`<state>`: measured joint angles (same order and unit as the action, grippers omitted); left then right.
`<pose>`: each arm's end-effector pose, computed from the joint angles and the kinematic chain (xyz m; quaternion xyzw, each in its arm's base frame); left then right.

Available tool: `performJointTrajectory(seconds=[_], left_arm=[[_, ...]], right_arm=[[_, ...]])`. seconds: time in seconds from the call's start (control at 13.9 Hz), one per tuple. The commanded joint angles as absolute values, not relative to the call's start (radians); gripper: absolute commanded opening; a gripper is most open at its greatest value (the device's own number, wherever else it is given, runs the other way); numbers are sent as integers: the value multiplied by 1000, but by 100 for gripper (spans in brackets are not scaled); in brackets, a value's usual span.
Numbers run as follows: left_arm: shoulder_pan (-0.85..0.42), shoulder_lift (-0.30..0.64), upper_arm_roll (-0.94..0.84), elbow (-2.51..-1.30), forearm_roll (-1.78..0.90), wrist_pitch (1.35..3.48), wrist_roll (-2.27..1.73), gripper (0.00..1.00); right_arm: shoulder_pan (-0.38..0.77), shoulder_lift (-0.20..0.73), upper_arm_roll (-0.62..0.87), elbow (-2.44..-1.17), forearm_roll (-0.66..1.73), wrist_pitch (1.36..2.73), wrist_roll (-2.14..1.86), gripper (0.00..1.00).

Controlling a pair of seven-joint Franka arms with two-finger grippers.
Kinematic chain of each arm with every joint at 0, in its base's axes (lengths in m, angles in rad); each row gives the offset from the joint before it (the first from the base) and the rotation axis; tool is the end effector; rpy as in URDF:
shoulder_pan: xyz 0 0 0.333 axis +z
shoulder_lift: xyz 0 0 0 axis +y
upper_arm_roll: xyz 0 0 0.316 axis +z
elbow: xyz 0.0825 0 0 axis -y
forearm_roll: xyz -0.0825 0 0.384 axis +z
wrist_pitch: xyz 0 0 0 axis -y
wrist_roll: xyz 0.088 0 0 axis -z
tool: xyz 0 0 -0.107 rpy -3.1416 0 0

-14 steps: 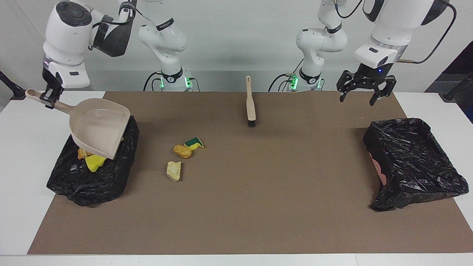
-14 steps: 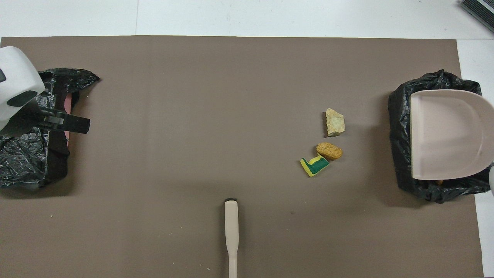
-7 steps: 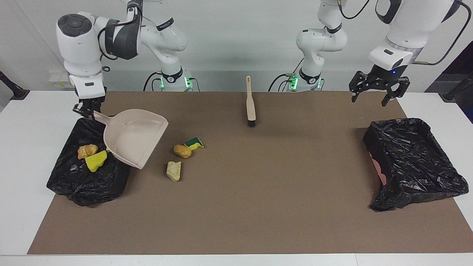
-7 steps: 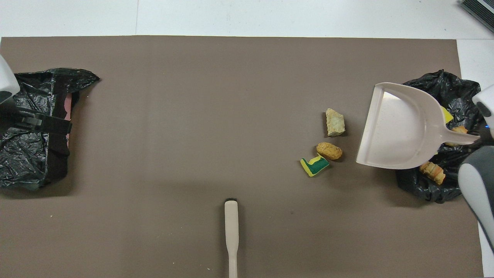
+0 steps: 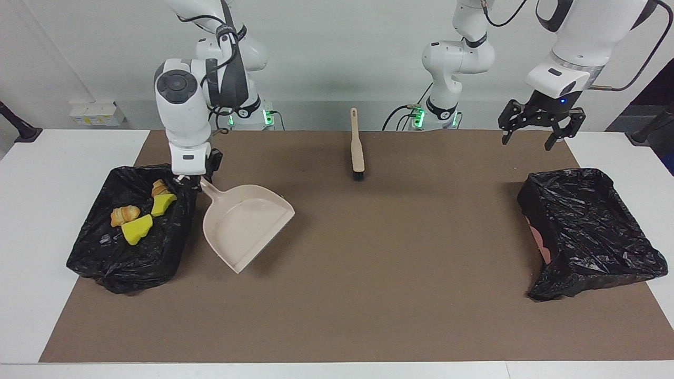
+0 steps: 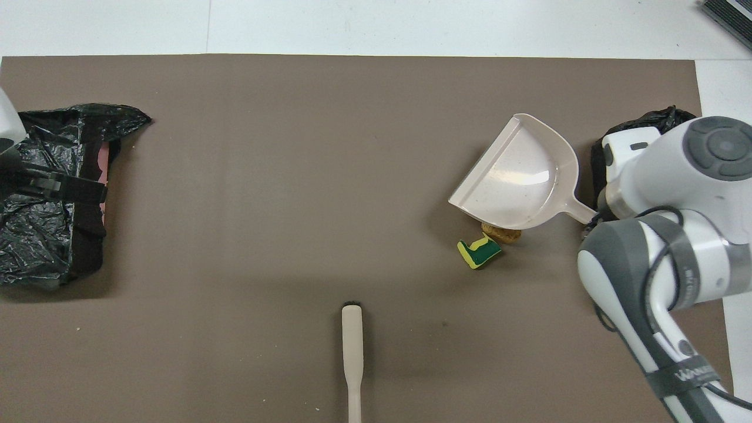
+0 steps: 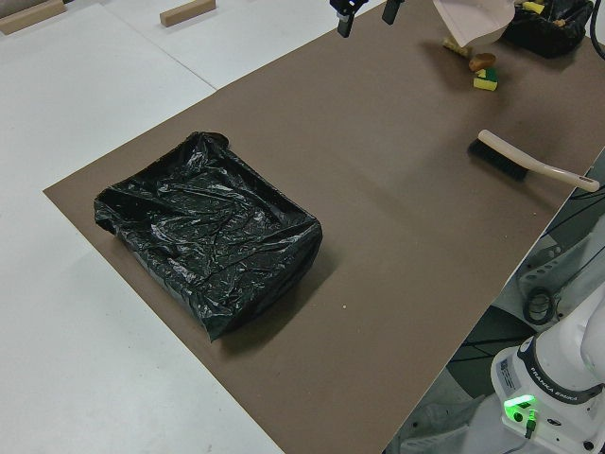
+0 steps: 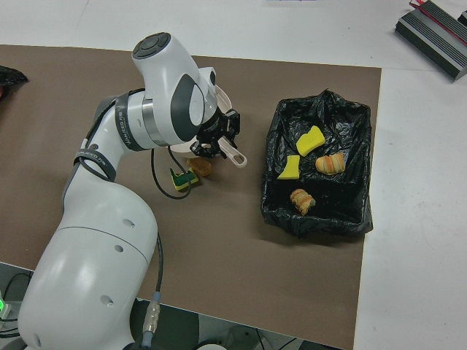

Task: Sweep and dump trash in bin
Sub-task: 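Bring the empty dustpan back to the table center with the right gripper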

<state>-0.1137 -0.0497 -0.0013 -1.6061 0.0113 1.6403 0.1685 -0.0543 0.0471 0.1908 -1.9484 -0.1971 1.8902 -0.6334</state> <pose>0.5427 -0.0616 0.6415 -0.9891 0.1413 -0.0418 0.0068 0.5549 0.0604 0.4477 0.9080 0.4066 -0.0717 0.0718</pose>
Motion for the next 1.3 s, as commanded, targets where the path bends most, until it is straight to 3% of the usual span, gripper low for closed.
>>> performJointTrajectory(seconds=[0.0, 0.58, 0.86, 1.01, 1.15, 1.22], left_arm=[[-98, -49, -9, -1588, 8, 1612, 175, 100], [-92, -49, -9, -1589, 8, 1620, 173, 100], [-92, -49, -9, -1589, 8, 1624, 173, 100], [-94, -49, -11, -1589, 8, 1631, 172, 100], [-94, -45, -11, -1585, 8, 1635, 175, 100], [-92, -38, -11, -1583, 6, 1635, 176, 100]], right_arm=[[38, 63, 187, -1944, -135, 1927, -392, 0], [329, 187, 187, -1859, -75, 1990, 346, 0], [461, 361, 187, -1705, -83, 2000, 631, 0], [488, 472, 187, -1578, -86, 2002, 710, 0], [480, 485, 187, -1572, -77, 2061, 712, 0], [477, 485, 187, -1595, -77, 2074, 712, 6]])
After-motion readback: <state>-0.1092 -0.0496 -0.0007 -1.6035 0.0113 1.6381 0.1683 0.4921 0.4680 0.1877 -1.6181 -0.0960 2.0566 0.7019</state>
